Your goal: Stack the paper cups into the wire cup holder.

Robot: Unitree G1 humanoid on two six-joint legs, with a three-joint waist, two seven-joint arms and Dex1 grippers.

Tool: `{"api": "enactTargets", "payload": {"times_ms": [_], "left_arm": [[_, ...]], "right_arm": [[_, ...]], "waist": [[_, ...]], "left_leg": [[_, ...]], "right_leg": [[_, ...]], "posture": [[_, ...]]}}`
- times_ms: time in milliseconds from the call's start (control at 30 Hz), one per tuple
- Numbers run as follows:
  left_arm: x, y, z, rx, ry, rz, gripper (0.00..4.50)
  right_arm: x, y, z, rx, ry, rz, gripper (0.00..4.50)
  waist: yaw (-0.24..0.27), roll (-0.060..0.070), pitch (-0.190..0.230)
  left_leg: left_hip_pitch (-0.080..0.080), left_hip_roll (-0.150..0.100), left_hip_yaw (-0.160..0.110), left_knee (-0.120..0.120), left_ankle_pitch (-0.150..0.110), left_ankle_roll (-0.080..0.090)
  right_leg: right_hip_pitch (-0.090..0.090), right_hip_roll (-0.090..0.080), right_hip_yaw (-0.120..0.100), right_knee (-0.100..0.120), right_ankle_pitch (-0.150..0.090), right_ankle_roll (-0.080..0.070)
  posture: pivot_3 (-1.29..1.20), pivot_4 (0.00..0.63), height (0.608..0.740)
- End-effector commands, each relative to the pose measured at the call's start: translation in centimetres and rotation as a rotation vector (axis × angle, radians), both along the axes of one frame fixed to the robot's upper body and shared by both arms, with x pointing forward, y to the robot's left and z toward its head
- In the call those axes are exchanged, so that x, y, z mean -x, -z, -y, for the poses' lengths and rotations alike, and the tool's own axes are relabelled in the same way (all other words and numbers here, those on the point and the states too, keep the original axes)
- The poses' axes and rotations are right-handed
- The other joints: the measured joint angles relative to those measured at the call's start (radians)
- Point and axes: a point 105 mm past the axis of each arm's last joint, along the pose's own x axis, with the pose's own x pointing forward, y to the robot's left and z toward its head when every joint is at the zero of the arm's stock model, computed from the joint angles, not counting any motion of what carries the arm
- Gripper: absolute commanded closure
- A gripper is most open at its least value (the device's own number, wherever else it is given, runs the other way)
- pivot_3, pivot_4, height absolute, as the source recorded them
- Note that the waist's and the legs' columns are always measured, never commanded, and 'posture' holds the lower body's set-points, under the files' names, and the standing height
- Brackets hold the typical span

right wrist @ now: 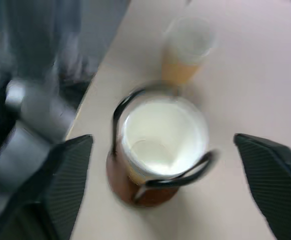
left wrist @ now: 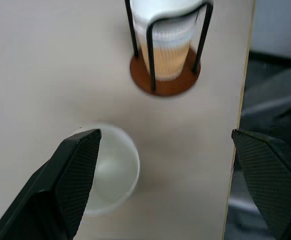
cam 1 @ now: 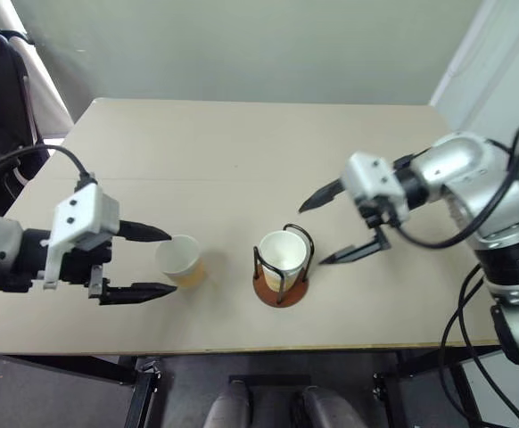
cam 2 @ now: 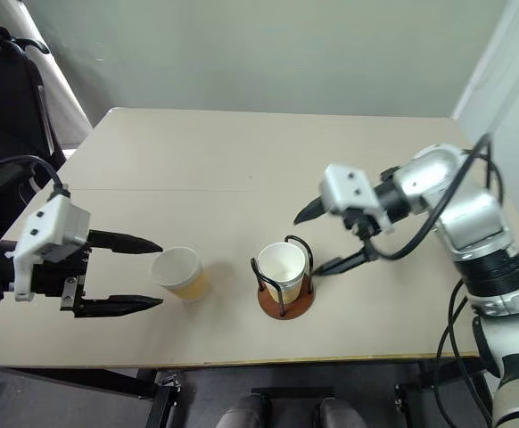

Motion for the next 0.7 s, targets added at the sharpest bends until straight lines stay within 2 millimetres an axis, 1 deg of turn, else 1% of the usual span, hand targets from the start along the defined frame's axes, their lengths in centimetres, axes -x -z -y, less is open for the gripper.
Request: {"api": "enactTargets", "payload": {"times_ms": [33, 67, 133, 233, 333, 467, 567, 700], "left_arm": [[-0.1, 0.1, -0.2, -0.074, 0.017, 0.022, 0.00], [-0.2, 0.3, -0.2, -0.089, 0.019, 0.022, 0.00], [-0.6, 0.4, -0.3, -0.103, 0.021, 0.026, 0.00], [-1.0, 0.6, -0.2, -0.114, 0.032, 0.027, 0.00], [-1.5, 0.7, 0.0, -0.120, 0.043, 0.024, 0.00], [-2.1, 1.5, -0.2, -0.161, 0.053, 0.015, 0.00], [-2.7, 2.0, -0.5, -0.199, 0.047, 0.026, 0.00], [-3.2, 2.6, -0.1, -0.213, 0.060, 0.032, 0.00]], "right_arm": [[2.7, -3.4, 4.3, -0.212, -0.024, -0.066, 0.03], [3.2, -3.1, 5.3, -0.222, -0.013, -0.085, 0.03], [3.7, -2.5, 6.5, -0.258, 0.042, -0.124, 0.03], [4.5, -2.1, 7.5, -0.321, 0.093, -0.139, 0.03], [5.2, -2.5, 7.6, -0.391, 0.111, -0.137, 0.03], [5.9, -3.0, 7.3, -0.453, 0.107, -0.136, 0.03], [6.3, -3.0, 7.3, -0.448, 0.112, -0.135, 0.03], [6.5, -2.8, 7.4, -0.430, 0.128, -0.130, 0.03]], "waist": [[0.006, -0.001, -0.001], [0.012, -0.003, -0.002], [0.016, -0.004, -0.003], [0.009, -0.003, -0.002], [0.000, -0.001, 0.000], [-0.002, -0.001, 0.000], [-0.002, -0.001, -0.001], [0.001, -0.001, -0.001]], "left_leg": [[0.000, 0.000, 0.000, 0.000, 0.000, 0.000], [0.000, 0.000, 0.000, 0.000, 0.000, 0.000], [0.001, -0.001, 0.000, 0.000, -0.002, 0.000], [0.003, -0.001, 0.001, 0.001, -0.004, -0.001], [0.004, -0.001, 0.001, 0.000, -0.004, -0.002], [0.004, 0.000, 0.000, 0.000, -0.003, -0.002], [0.003, -0.001, 0.000, 0.001, -0.003, -0.001], [0.002, -0.002, -0.001, 0.001, -0.005, 0.001]], "right_leg": [[0.000, 0.000, 0.000, 0.000, 0.000, 0.000], [0.000, 0.000, 0.000, -0.001, -0.001, 0.000], [0.003, 0.000, 0.000, -0.001, -0.004, 0.001], [0.003, 0.000, 0.001, 0.000, -0.004, 0.001], [0.003, 0.000, 0.001, 0.001, -0.004, 0.001], [0.004, 0.001, 0.001, 0.001, -0.005, 0.002], [0.004, 0.001, 0.002, 0.000, -0.005, 0.005], [0.004, 0.001, 0.003, 0.000, -0.006, 0.007]], "posture": [[0.00, 0.150, 0.740], [0.00, 0.150, 0.740], [0.00, 0.150, 0.740], [0.00, 0.150, 0.740], [0.00, 0.150, 0.740], [0.00, 0.150, 0.740], [0.00, 0.150, 0.740], [0.00, 0.150, 0.740]]}}
